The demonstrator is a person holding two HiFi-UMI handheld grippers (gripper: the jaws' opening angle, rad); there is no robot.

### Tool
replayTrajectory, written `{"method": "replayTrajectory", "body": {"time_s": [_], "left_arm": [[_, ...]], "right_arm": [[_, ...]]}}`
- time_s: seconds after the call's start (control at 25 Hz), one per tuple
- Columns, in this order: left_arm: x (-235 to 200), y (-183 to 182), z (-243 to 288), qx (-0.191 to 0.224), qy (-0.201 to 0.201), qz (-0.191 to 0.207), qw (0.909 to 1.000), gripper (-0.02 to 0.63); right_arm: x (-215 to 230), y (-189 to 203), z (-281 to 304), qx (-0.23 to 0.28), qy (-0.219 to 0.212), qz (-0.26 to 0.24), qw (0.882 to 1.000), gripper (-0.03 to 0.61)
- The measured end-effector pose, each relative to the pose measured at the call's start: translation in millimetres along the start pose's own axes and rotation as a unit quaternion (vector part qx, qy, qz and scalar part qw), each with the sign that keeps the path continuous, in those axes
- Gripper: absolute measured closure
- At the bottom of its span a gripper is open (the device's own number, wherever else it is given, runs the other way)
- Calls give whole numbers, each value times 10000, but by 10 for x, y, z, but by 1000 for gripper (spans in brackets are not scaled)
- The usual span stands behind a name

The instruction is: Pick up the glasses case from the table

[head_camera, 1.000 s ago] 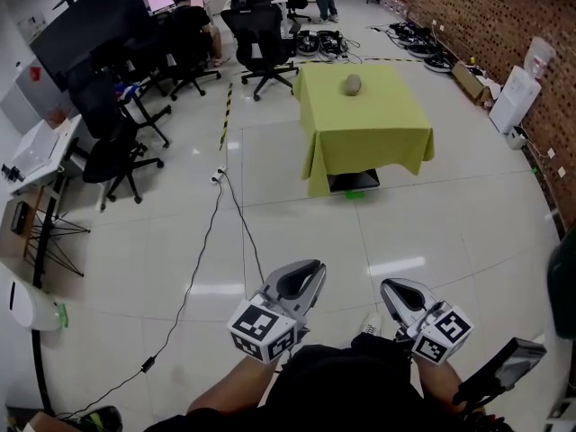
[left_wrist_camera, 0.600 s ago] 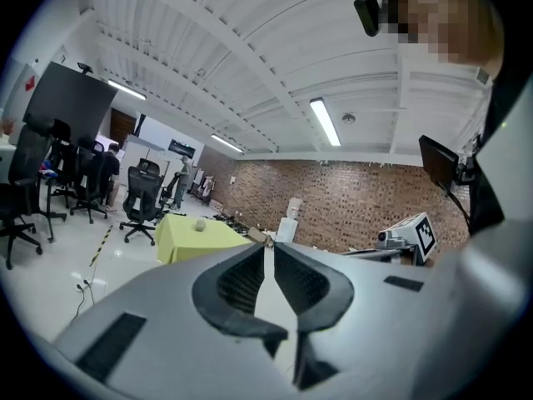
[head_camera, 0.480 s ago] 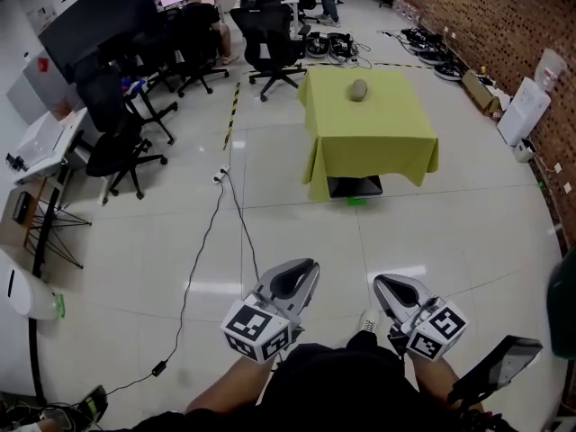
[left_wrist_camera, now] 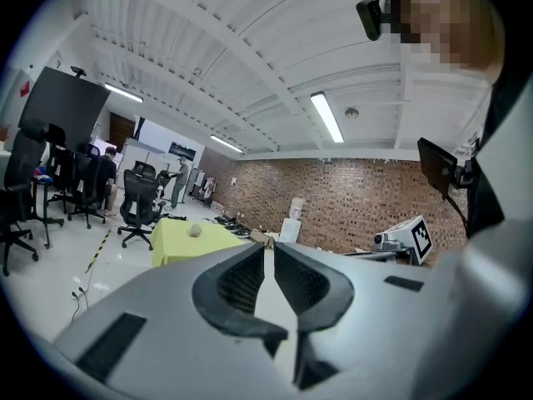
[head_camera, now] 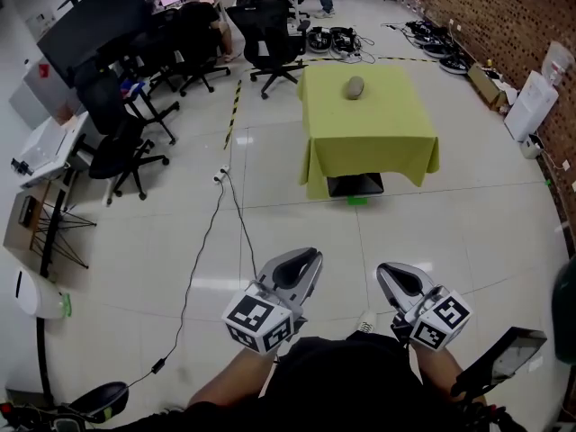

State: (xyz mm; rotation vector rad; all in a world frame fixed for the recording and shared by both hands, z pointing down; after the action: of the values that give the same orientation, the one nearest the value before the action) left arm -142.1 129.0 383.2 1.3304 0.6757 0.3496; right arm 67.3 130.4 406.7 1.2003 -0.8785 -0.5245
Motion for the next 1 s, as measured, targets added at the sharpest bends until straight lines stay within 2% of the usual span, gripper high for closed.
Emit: {"method": "replayTrajectory", "body": {"time_s": [0.44, 1.0], "left_arm": [[243, -92, 890, 29, -30, 104, 9999, 571], [487, -44, 1795, -54, -338, 47, 9994, 571]], "right_arm": [[841, -293, -302, 61, -30, -65, 10000, 577], [1803, -480, -606, 180, -265, -16, 9995, 577]]}}
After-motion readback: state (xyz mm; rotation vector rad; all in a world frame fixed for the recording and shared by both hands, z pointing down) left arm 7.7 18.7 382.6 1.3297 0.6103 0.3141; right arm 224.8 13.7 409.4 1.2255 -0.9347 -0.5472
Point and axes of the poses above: the fingertips, and each gripper's own axes: z forward along the fingers, x to its right, y out of its underside, the point moved 6 cm from there along -z, backward along the fingers, and after that the axes turned 1 degree about x, right-handed, at the moved point
